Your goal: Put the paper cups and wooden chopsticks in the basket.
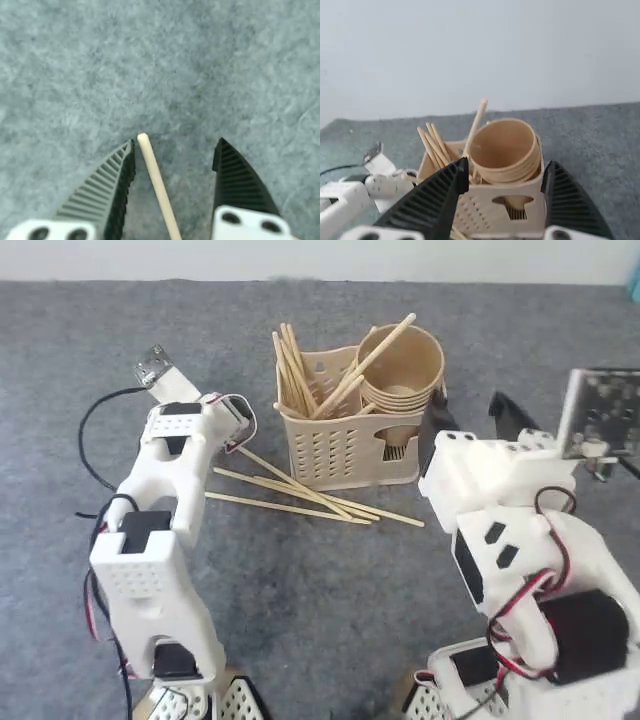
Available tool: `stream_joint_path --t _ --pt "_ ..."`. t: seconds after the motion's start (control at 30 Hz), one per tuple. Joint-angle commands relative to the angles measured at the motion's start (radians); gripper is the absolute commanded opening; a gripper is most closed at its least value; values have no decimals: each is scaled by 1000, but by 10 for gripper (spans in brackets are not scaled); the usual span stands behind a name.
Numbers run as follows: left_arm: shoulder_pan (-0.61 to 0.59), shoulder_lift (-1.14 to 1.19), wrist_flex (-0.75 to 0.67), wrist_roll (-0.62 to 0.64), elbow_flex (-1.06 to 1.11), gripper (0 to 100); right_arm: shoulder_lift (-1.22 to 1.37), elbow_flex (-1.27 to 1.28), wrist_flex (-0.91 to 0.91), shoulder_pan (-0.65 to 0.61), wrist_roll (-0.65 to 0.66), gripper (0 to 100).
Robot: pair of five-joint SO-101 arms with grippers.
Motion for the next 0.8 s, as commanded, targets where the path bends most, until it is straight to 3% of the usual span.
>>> stream_joint_path --t 0.0,0.3,0.53,0.77 --pt "-25 44 46 28 -120 236 -39 -43 82 4 -18 245" --pt "-26 261 255 57 -449 230 -102 -37 199 -1 -20 245" --pt "-25 413 408 52 -687 8 -128 -37 245 2 -20 245" --pt "-26 497 557 51 -851 13 -166 -37 246 2 -18 245"
